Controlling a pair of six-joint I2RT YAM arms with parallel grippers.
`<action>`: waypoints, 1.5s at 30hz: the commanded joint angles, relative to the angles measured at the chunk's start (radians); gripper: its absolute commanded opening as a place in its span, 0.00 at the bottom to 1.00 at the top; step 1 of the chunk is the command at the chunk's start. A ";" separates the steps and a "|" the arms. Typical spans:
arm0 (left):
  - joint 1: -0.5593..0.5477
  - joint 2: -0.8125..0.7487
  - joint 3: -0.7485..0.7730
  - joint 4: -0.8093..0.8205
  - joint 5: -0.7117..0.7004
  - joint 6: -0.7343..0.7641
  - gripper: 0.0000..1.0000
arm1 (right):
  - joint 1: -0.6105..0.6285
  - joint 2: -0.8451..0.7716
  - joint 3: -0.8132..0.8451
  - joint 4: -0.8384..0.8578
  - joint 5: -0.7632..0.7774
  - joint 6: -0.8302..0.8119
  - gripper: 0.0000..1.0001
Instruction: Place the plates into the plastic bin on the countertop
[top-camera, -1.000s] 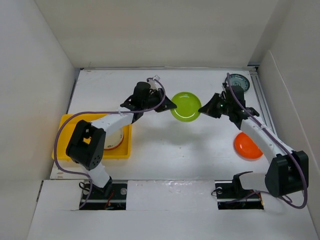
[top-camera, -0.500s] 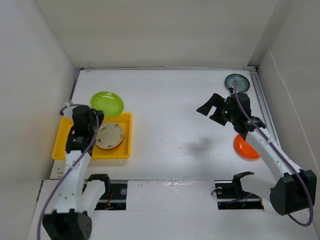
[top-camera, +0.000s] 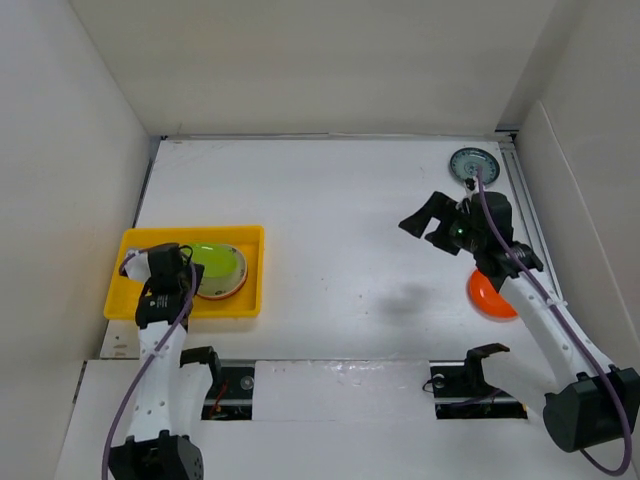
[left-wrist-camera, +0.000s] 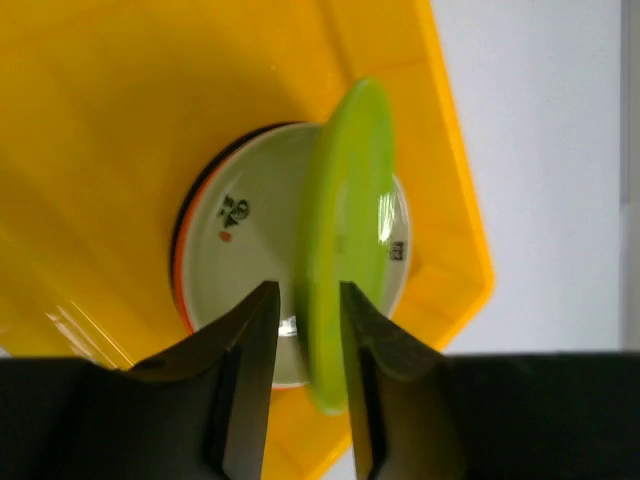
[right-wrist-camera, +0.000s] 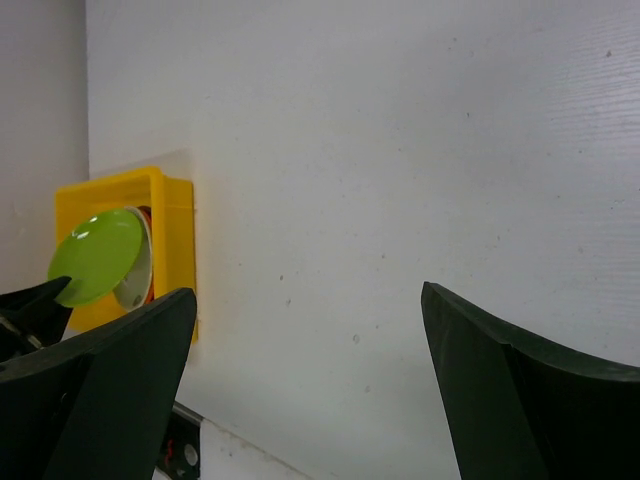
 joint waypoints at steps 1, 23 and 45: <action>0.003 -0.036 0.024 0.024 0.037 0.004 0.31 | -0.015 -0.013 0.034 -0.011 0.002 -0.021 1.00; -0.168 -0.291 0.122 -0.156 0.157 0.038 1.00 | -0.024 -0.063 0.167 -0.090 0.001 -0.003 1.00; -1.142 1.244 0.905 0.754 0.491 0.189 1.00 | 0.022 -0.434 0.475 -0.485 0.203 0.033 1.00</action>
